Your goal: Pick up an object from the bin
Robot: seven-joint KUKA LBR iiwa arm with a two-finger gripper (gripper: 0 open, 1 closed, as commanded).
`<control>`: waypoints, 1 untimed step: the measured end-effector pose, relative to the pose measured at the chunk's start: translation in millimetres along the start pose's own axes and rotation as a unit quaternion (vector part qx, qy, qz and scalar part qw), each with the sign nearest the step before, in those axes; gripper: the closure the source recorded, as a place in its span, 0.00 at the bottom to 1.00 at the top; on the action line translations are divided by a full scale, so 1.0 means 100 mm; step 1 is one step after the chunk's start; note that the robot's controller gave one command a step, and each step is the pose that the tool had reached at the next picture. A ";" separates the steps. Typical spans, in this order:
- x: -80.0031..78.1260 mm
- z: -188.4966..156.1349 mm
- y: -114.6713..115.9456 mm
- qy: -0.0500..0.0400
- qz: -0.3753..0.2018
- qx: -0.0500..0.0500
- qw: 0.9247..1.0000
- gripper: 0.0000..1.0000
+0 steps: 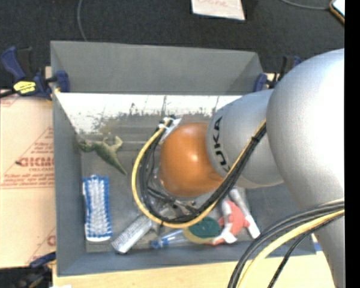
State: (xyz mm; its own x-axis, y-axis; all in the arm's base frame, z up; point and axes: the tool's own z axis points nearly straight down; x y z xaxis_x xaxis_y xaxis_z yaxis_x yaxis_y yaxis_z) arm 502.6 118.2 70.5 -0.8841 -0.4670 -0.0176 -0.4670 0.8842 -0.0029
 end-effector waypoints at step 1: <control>0.00 0.00 0.00 0.000 0.000 0.000 1.000 1.00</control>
Offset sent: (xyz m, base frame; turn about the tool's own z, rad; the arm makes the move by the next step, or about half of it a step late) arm 0.0014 0.0021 0.1398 -0.0349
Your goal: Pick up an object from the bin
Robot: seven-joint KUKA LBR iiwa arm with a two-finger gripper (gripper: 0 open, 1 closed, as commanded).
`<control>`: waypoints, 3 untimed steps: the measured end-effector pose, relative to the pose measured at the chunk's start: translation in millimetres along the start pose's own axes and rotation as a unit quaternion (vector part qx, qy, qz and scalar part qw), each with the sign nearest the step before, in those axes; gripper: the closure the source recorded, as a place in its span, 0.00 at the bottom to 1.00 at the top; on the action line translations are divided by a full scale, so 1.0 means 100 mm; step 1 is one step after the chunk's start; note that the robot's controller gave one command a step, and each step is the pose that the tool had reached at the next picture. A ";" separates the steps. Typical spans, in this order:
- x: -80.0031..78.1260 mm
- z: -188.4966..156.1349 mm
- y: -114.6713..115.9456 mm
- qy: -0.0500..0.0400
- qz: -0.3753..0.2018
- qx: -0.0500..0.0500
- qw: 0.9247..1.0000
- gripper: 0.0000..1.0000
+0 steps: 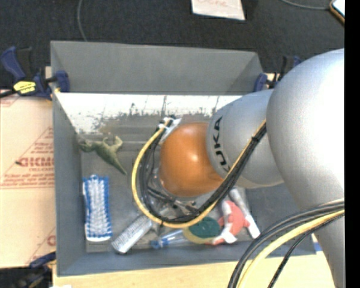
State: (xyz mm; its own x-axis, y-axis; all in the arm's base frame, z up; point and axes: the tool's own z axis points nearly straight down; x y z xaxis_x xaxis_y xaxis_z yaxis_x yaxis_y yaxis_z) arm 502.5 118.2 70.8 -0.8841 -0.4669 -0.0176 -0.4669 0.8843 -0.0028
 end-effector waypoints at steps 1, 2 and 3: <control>0.03 -0.27 0.01 0.007 -0.004 -0.001 1.000 1.00; 0.02 -1.21 -0.17 0.004 -0.080 -0.001 0.997 1.00; 0.01 -0.18 0.04 0.007 -0.020 -0.002 1.000 1.00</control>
Offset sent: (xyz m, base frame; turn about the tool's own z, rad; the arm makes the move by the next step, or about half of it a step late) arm 0.0025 -0.0158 0.1199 -0.1623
